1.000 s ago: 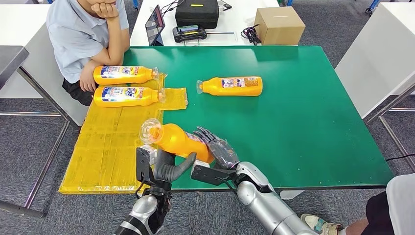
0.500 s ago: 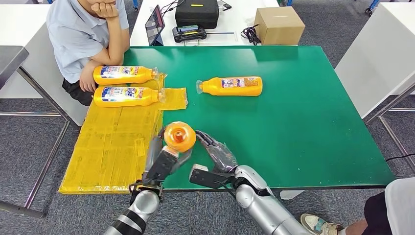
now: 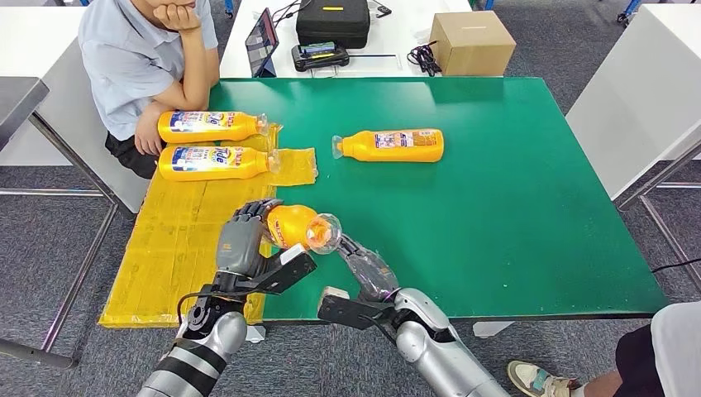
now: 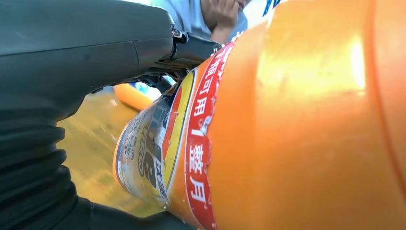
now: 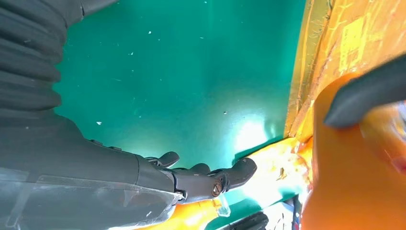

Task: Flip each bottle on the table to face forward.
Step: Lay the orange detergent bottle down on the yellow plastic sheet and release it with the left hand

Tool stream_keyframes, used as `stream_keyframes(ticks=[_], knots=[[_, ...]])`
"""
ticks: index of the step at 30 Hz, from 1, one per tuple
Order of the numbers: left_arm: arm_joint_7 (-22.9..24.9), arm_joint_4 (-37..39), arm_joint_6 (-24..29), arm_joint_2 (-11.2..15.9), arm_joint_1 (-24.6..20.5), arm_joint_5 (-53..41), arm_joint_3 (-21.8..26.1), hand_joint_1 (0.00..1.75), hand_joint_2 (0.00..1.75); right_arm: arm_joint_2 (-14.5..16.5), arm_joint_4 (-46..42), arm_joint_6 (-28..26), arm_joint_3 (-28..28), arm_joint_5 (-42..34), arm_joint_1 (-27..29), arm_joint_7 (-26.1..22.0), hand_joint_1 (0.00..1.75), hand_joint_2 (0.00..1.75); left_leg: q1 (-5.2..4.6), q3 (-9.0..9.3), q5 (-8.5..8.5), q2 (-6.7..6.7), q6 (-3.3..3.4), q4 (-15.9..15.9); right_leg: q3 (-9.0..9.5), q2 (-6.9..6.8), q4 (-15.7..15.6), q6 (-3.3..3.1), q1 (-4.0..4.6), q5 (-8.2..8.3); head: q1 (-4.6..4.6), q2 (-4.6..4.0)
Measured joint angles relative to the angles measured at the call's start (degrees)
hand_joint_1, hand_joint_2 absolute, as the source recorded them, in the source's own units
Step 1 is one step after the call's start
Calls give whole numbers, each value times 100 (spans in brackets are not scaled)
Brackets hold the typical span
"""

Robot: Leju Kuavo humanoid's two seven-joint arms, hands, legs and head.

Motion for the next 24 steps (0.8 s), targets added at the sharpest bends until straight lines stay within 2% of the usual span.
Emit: stream_keyframes(ticks=[9, 16, 24], knots=[[1372, 566, -589, 397, -456, -2015, 179, 175, 175, 66, -57, 151, -80, 14, 6, -17, 0, 175, 4, 1, 7, 1, -7, 0, 0, 0, 2, -1, 3, 1, 1, 0], [1879, 1365, -959, 609, -921, -2642, 287, 175, 175, 130, -57, 244, -88, 2, -11, -62, 0, 175, 4, -1, 8, -4, -9, 0, 0, -2, 2, -1, 2, 1, 1, 0], [2188, 2181, -1281, 720, -1401, -2705, 269, 175, 175, 184, -57, 292, -90, -7, -47, -91, 0, 175, 3, 1, 8, -3, -9, 0, 1, -2, 2, -1, 2, 1, 1, 0]])
